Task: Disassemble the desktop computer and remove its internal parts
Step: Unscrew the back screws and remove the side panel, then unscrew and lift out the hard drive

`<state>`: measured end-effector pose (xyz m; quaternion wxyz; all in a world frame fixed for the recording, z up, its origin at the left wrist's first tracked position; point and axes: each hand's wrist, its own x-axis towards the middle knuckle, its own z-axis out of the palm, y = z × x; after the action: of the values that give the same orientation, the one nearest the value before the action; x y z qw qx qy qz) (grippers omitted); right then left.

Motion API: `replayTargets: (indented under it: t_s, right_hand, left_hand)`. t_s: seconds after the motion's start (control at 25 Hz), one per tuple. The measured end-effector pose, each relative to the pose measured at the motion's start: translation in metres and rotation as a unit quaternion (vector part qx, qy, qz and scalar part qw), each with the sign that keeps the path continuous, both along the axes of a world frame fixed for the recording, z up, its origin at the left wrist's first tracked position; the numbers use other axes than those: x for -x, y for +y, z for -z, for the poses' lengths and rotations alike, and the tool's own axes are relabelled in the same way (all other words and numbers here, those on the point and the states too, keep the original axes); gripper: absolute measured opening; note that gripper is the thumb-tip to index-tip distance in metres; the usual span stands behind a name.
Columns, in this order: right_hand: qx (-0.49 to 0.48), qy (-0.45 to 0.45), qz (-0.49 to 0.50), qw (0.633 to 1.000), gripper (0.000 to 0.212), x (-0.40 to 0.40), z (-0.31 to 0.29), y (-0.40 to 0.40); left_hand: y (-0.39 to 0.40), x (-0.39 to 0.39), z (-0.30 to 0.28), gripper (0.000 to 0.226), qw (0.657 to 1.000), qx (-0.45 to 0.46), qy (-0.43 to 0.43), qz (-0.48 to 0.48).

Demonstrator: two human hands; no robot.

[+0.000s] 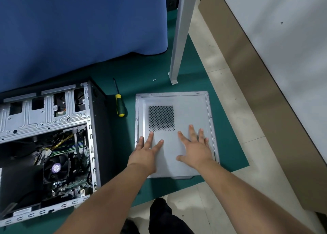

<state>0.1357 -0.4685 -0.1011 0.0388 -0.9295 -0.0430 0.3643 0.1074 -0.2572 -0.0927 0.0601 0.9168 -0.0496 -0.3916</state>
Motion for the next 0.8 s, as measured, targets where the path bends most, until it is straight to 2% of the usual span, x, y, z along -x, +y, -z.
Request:
replayTargets:
  t_s: [0.32,0.4,0.48,0.56,0.64,0.68,0.76,0.8]
  right_hand:
    - [0.044,0.017,-0.014,0.999,0.105,-0.009,0.007,0.015]
    - [0.039,0.031,-0.009,0.999,0.104,-0.009,0.001,0.014]
    - [0.028,0.062,0.013,0.998,0.102,-0.009,-0.009,0.015]
    - [0.023,0.081,0.065,0.994,0.091,-0.014,-0.022,0.022]
    - [-0.011,0.069,0.115,0.991,0.072,-0.019,-0.040,0.051]
    - [-0.057,0.058,0.126,0.989,0.066,-0.020,-0.050,0.075]
    - [-0.188,0.037,0.136,0.972,0.063,-0.017,-0.072,0.130]
    - [-0.245,0.040,0.140,0.959,0.064,-0.015,-0.084,0.160]
  left_hand:
    - [0.005,-0.011,-0.005,0.113,0.997,-0.028,0.069,0.038]
    - [0.007,-0.024,-0.018,0.099,0.995,-0.006,0.096,0.042]
    - [0.017,-0.035,-0.038,0.073,0.993,0.063,0.091,0.029]
    - [0.037,-0.035,-0.060,0.052,0.982,0.187,0.028,-0.024]
    - [0.081,-0.019,-0.087,0.038,0.944,0.300,-0.099,-0.097]
    - [0.112,-0.009,-0.099,0.034,0.919,0.328,-0.172,-0.135]
    - [0.182,0.012,-0.109,0.033,0.888,0.303,-0.294,-0.182]
    - [0.219,0.019,-0.110,0.038,0.886,0.261,-0.333,-0.191]
